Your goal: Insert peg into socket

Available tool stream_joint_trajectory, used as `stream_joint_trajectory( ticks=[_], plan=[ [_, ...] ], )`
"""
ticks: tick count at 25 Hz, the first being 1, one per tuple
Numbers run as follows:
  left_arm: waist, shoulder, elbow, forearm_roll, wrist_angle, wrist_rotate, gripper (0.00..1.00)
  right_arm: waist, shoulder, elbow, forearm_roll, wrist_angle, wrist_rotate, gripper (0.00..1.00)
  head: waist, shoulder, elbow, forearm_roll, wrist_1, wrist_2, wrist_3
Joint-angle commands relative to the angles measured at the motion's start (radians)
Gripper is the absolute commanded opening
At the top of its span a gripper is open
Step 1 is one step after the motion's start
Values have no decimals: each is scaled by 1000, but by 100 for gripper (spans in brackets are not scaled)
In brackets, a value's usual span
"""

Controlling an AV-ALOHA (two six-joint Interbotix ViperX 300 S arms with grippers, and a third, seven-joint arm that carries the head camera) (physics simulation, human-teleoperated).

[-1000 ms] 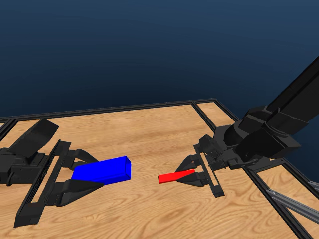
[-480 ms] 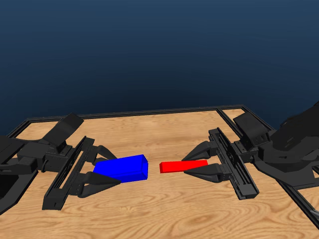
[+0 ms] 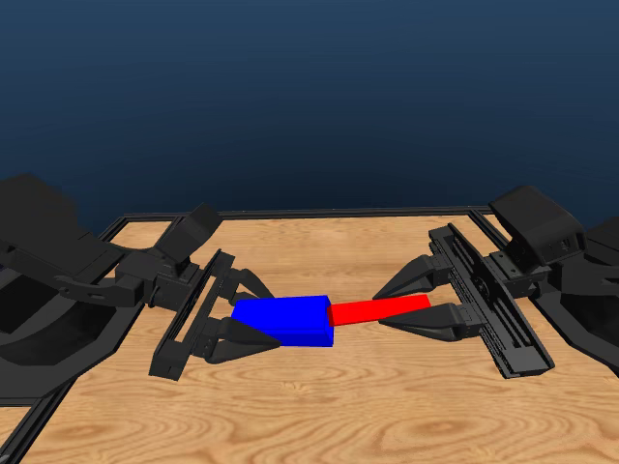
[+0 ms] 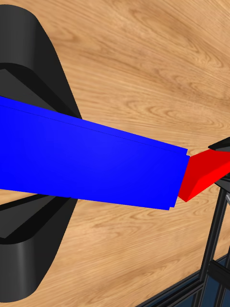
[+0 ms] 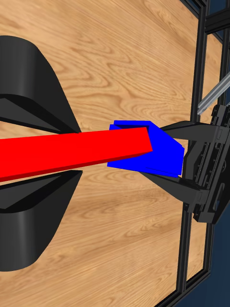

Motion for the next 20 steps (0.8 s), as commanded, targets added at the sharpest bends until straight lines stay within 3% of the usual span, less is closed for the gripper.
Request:
stream_joint_trajectory(
  ticks=[1,4,10,13,17,20],
  plan=[
    [-5,-31,-25,-3,-23,27,0,-23,2,-40,-61,89,77,0,19,-20,-2,2,-8,-2,-10],
    [-8,-29,-37,0,-24,36,0,-17,10,-39,-52,70,98,0,21,-26,5,1,-9,-7,-19],
    [-10,-8,-82,-7,29,46,0,-37,47,-117,-116,196,130,0,20,-36,13,-2,-12,-17,-32],
    [-7,45,-136,-32,124,27,0,-45,48,-222,-195,311,183,0,23,-37,17,-2,-10,-19,-32],
    [-14,108,-224,-21,276,3,0,-52,97,-312,-297,426,284,0,28,-37,21,-1,-6,-21,-32],
    [-22,110,-257,-10,298,-19,0,-27,152,-411,-407,555,394,0,31,-37,20,-1,-2,-24,-31]
  ],
)
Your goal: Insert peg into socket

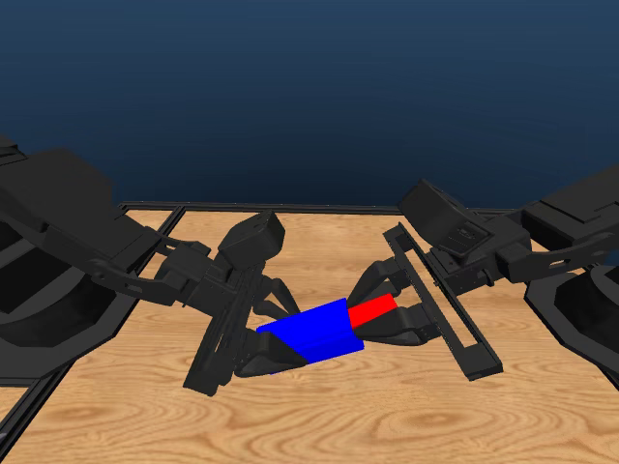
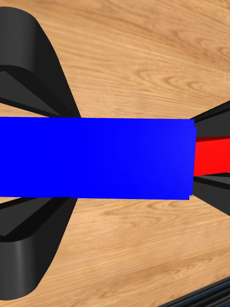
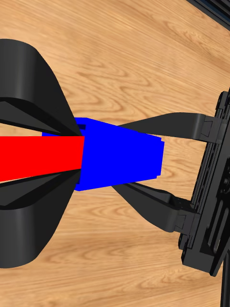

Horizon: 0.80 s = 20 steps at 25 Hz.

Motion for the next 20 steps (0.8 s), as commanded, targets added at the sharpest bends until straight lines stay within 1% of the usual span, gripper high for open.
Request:
stream_joint_trajectory(
  ticks=[1,2,3,4,5,6,7,9,10,11,12,13,14,16,17,18,19,20],
  plan=[
    [21,-11,-73,44,88,-63,0,33,24,-164,-167,178,172,0,6,-13,-8,1,-6,-3,1],
    [19,-4,-51,38,94,-59,0,33,37,-165,-181,219,215,0,7,-13,-9,1,-4,-4,1],
    [23,-20,-66,45,98,-74,0,49,47,-169,-219,269,259,0,7,-13,-9,1,-4,-4,0],
    [14,-20,-66,44,120,-74,0,36,30,-177,-242,281,313,100,8,-12,-10,1,-3,-4,-1],
    [13,-29,-58,66,120,-90,0,40,47,-169,-286,324,371,100,8,-12,-11,1,-3,-4,-1],
    [31,-34,-51,57,133,-102,0,39,34,-160,-291,342,409,100,8,-11,-11,2,-2,-3,1],
    [34,-40,-41,86,161,-134,0,39,29,-143,-307,344,445,100,8,-9,-14,2,-3,-1,3],
    [32,-53,-35,82,178,-150,0,34,8,-108,-325,344,513,100,4,-6,-16,2,-2,2,11],
    [32,-44,-32,114,217,-191,0,31,5,-81,-330,340,541,100,1,-5,-17,2,0,5,14],
    [33,-57,-43,133,228,-218,0,31,-1,-59,-336,337,568,100,-4,-3,-18,2,1,8,18],
    [38,-60,-38,146,251,-238,0,33,-10,-52,-351,341,593,100,-6,-3,-19,2,1,10,18],
    [31,-57,-43,168,270,-263,0,34,-25,-42,-360,342,615,100,-10,-1,-21,2,1,14,20],
    [36,-63,-43,188,302,-289,0,33,-30,-18,-379,350,645,100,-15,0,-22,1,0,16,21],
    [30,-65,-59,217,319,-325,0,31,-60,13,-394,350,675,100,-23,4,-25,1,-2,21,24],
    [29,-56,-46,234,333,-345,0,32,-76,19,-407,357,697,100,-25,5,-26,1,-3,22,25],
    [29,-63,-59,245,338,-362,0,32,-94,41,-412,350,712,100,-29,6,-27,0,-4,23,26],
    [20,-55,-51,257,343,-383,0,29,-116,55,-426,358,732,100,-32,8,-29,0,-5,25,27],
    [32,-62,-64,268,355,-398,0,20,-129,70,-433,346,750,100,-36,9,-29,-1,-5,25,27]
  ],
)
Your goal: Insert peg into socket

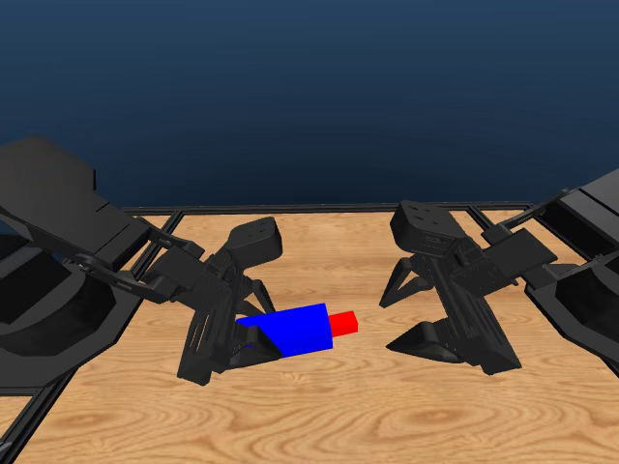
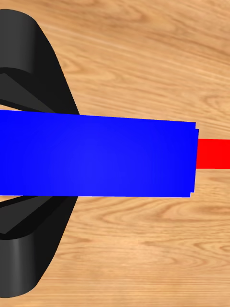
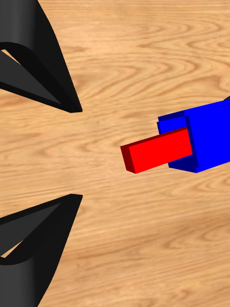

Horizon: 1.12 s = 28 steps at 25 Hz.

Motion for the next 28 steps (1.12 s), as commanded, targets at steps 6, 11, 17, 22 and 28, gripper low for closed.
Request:
stream_joint_trajectory(
  ticks=[6,11,17,22,28],
  plan=[
    [-7,-7,-53,107,91,-136,0,-26,3,-4,-24,-126,17,0,-30,7,-22,-5,-16,1,2],
    [-14,3,-78,120,91,-153,0,-80,142,-84,76,-327,-109,0,-28,8,-23,-4,-18,-2,22],
    [-28,-6,-76,137,113,-190,0,-77,230,-142,209,-454,-288,0,-17,3,-19,-2,-19,-3,22],
    [-46,-21,-56,168,134,-242,0,-81,224,-99,269,-480,-332,0,0,-11,-15,1,-22,-1,8],
    [-60,-76,-8,177,109,-291,0,-78,194,64,375,-572,-318,0,24,-41,-13,5,-32,2,-13]
  ],
)
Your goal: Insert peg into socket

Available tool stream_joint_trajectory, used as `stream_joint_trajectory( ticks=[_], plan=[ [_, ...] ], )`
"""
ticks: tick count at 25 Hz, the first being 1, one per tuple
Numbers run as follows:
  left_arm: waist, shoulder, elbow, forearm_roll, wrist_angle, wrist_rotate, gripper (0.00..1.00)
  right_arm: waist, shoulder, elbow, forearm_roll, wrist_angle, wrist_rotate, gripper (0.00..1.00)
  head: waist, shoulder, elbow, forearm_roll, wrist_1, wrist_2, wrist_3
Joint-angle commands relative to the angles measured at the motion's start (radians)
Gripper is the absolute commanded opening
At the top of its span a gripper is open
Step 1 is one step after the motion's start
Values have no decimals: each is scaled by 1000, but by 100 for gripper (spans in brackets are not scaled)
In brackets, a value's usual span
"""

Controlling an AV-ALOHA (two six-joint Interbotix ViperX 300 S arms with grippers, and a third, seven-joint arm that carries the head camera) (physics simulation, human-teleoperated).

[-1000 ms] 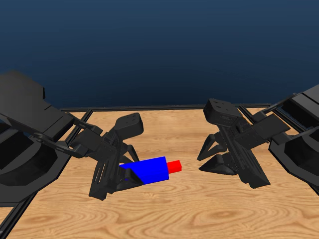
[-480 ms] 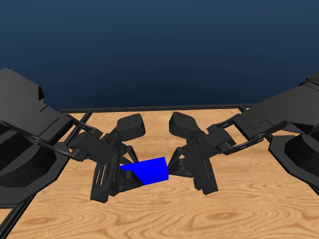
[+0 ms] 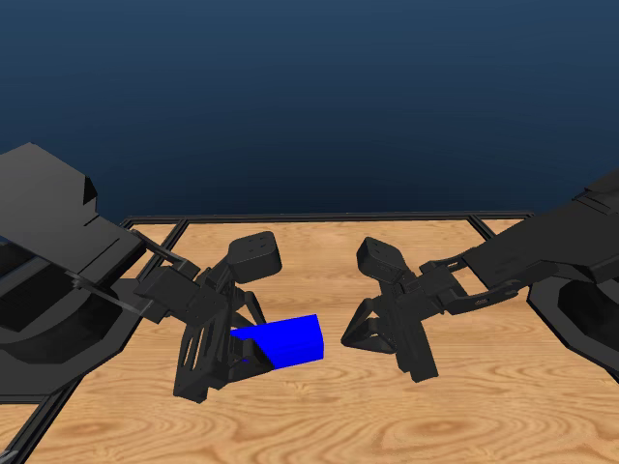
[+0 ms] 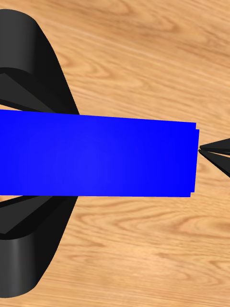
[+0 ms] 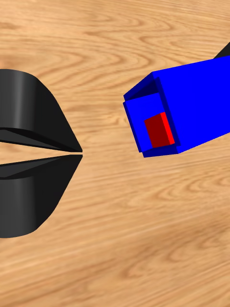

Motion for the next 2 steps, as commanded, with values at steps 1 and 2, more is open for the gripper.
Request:
stream_joint_trajectory(
  ticks=[1,2],
  plan=[
    [-12,-59,3,-1,-43,-26,0,14,-48,53,74,-181,-14,0,19,-31,-7,3,-19,1,-11],
    [-14,-51,21,4,-49,-30,0,27,-41,68,102,-242,-35,0,22,-34,-7,4,-20,2,-12]
  ],
)
